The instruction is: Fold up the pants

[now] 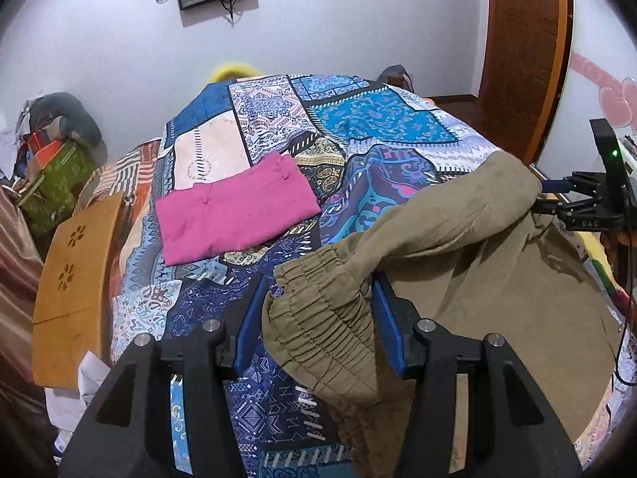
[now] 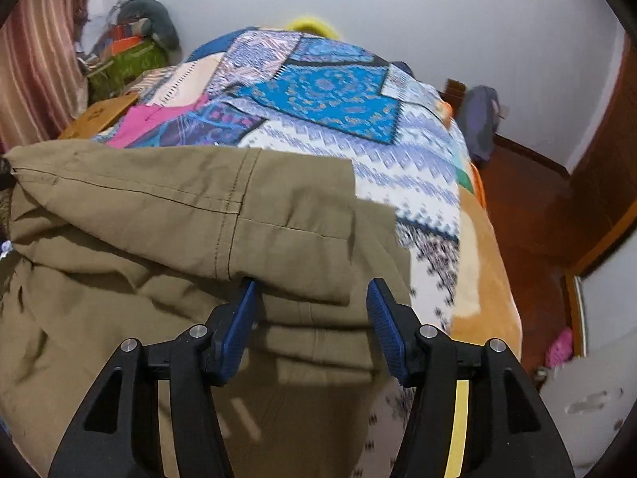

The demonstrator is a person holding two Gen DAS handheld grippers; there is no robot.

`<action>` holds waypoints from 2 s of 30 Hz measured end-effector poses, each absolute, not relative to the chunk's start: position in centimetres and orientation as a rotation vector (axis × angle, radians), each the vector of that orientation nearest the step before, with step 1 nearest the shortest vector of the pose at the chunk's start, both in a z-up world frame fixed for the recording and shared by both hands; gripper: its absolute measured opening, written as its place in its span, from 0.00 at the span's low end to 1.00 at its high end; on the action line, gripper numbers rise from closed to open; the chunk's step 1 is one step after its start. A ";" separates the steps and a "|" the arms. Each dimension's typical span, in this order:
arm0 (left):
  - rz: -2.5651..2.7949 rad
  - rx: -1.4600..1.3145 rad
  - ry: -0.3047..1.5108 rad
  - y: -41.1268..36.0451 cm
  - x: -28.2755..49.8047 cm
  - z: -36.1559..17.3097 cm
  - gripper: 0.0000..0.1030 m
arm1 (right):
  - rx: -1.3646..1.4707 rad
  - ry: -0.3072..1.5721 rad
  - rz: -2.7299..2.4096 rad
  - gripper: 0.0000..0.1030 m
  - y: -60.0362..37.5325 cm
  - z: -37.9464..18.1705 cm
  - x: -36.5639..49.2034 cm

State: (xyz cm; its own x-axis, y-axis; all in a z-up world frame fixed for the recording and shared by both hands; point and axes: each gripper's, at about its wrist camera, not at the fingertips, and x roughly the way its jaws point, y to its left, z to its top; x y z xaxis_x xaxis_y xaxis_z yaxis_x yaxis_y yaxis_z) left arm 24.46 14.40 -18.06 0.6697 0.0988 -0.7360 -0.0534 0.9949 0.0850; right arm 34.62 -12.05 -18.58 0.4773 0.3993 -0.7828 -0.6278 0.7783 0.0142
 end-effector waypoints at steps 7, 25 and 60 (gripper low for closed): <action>0.094 0.052 0.839 14.8 24.8 -18.8 0.50 | -0.308 0.800 0.724 0.30 -11.5 -18.1 34.5; 0.077 0.131 0.790 12.1 22.9 -16.2 0.50 | -0.254 0.719 0.659 0.02 -14.1 -13.0 31.1; 0.137 0.153 0.806 13.1 24.1 -18.4 0.52 | -0.261 0.877 0.694 0.05 -10.8 -18.1 36.3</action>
State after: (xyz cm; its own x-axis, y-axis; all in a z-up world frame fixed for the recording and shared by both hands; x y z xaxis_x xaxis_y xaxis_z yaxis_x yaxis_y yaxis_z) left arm 24.15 13.08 -18.43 0.6845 0.1802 -0.7064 -0.0636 0.9800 0.1884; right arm 36.27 -10.81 -18.14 0.4401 0.4489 -0.7777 -0.6537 0.7540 0.0653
